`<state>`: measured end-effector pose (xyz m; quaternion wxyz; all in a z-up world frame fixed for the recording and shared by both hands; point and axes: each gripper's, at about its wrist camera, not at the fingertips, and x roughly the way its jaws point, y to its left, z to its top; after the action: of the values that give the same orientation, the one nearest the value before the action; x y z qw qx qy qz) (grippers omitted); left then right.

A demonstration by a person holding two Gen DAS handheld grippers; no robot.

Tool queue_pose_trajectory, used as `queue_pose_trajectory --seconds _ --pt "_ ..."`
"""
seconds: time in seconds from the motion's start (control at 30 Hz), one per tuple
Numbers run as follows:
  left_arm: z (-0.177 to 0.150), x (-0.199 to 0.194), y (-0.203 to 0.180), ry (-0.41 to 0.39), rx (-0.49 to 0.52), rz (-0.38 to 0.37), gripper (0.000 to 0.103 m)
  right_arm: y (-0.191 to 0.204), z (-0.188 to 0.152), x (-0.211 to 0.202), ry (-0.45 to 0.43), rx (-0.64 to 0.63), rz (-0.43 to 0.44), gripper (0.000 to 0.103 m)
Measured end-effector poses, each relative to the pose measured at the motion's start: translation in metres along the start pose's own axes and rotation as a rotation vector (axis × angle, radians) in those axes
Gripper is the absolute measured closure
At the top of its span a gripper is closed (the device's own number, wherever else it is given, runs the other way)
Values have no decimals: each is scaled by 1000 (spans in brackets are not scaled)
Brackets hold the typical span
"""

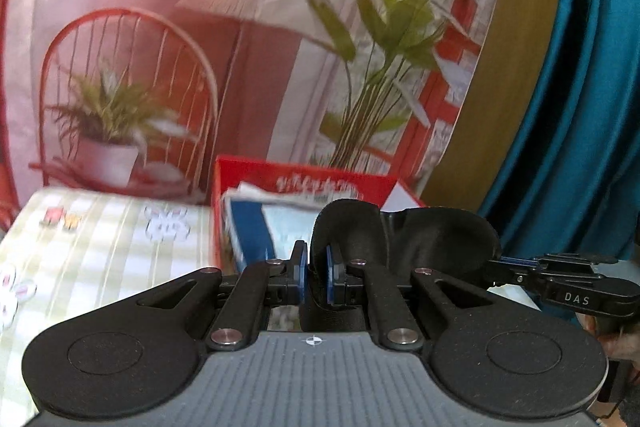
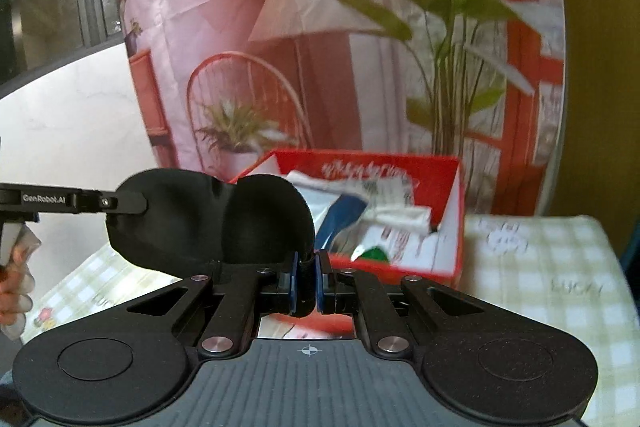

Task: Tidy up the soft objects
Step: 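Lower the eye mask into the red box and open both grippers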

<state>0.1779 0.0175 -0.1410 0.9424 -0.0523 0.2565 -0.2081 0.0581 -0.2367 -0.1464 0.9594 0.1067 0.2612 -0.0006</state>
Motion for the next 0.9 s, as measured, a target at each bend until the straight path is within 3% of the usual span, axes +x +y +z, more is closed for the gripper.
queue_pose_trajectory --seconds 0.37,0.9 --pt "38 64 -3 25 28 39 93 -28 48 49 -22 -19 -85 95" --pt "47 137 19 133 19 99 92 -59 60 129 83 49 -143 95"
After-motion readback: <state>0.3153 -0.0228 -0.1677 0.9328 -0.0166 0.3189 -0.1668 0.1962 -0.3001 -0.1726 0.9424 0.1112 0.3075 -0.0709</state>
